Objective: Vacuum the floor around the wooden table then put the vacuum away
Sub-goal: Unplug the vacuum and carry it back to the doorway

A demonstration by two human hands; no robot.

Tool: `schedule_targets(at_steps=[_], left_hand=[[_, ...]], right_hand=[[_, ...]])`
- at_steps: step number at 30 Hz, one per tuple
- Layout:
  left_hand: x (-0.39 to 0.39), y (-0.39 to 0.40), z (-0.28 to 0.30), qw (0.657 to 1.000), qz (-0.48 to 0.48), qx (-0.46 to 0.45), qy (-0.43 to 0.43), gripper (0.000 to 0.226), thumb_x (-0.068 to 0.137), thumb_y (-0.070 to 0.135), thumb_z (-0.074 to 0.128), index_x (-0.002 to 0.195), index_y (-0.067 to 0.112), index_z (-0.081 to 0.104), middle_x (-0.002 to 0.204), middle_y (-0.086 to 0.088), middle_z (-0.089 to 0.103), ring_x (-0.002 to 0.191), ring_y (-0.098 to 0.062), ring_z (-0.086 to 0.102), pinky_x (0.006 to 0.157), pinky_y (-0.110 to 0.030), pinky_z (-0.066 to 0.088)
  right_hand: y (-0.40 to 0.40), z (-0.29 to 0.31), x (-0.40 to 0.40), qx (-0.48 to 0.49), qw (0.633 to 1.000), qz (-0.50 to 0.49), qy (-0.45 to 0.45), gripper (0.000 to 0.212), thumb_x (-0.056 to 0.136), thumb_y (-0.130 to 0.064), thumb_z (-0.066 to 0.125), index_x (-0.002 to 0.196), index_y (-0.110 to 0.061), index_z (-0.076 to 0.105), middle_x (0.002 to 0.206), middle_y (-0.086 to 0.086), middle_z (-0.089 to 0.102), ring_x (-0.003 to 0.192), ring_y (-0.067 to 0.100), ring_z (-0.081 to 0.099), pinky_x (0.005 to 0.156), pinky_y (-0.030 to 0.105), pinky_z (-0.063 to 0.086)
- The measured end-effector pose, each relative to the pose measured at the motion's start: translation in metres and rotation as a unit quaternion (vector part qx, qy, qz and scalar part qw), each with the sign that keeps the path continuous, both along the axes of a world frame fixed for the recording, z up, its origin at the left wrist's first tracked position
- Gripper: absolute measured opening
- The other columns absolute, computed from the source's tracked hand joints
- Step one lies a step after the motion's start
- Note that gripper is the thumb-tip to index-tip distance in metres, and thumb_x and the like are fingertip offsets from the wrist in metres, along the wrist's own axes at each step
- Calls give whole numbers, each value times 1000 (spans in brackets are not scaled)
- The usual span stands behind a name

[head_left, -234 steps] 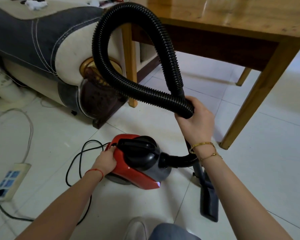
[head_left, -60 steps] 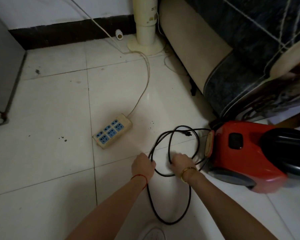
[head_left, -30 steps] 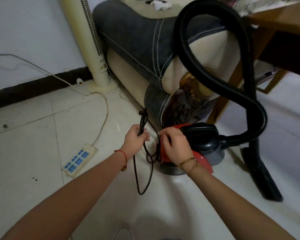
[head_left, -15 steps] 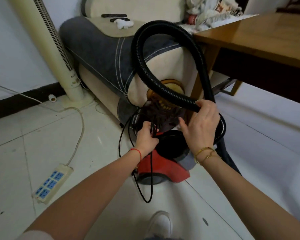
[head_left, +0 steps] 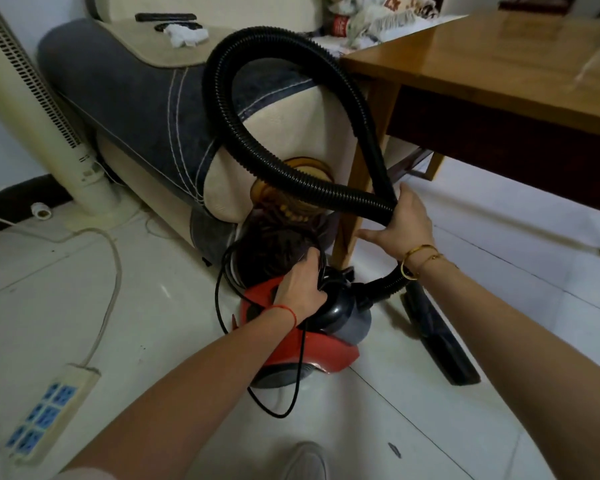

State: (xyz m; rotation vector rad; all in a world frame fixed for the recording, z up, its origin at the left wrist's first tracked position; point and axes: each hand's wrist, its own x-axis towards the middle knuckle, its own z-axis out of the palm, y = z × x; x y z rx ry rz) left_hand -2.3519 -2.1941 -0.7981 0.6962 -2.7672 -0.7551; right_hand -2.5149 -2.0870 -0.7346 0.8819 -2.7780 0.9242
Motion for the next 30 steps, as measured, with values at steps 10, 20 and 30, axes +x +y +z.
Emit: schedule_targets(at_steps=[10,20,30], left_hand=[[-12,-10,-11,982,-57,-118,-133,38,89,31,55,116,4,48,110,-13,60,97,-31,61,71,-32,46],[-15,-22,-9,976,-96,-62,-186,45,88,29,57,122,3,47,109,-14,61,98,-30,61,82,-36,51],[-16,-28,-2,970,-126,13,-207,42,88,24,56,124,5,46,106,-12,63,97,-26,61,82,-32,51]], right_hand=[[-19,3,-32,-33,992,15,-118,88,63,-38,85,135,-15,39,126,7,57,115,27,55,88,30,45],[-25,1,-28,-61,991,-16,-114,43,77,-22,74,117,-14,60,108,7,66,102,23,61,80,32,52],[-22,0,-17,3,997,50,-52,29,78,-28,69,103,-18,58,87,4,63,78,24,58,60,27,42]])
